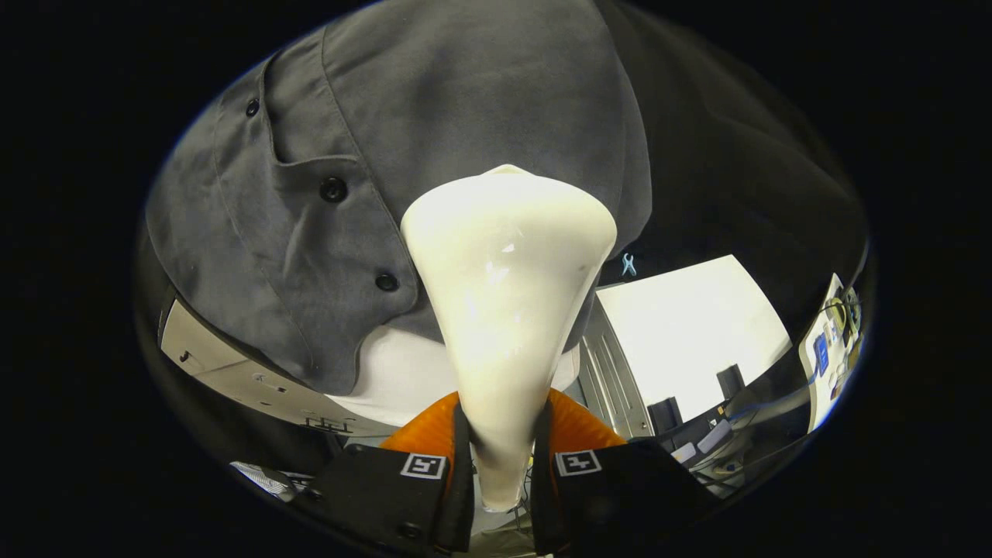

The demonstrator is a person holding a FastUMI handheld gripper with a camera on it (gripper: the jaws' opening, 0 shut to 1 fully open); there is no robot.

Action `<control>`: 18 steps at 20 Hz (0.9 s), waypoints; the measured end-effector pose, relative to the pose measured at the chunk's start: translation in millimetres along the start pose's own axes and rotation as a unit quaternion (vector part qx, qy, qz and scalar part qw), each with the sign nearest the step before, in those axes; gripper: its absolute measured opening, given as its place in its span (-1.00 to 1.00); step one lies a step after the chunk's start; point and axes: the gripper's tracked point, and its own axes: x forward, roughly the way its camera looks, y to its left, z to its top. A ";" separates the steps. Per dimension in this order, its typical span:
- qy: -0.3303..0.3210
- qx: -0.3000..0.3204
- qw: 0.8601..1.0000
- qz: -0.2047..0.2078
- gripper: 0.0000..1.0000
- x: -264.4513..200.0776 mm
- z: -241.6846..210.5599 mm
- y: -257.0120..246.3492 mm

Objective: Iron the clothes twice with a garment steamer, once on the left side and once on the right side.

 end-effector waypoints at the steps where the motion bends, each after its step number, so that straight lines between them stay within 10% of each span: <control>1: -0.003 0.005 1.000 -0.002 -0.25 -2.5 0.0 0.2; 18: -0.200 0.014 0.980 -0.001 -0.26 -174.1 152.8 55.1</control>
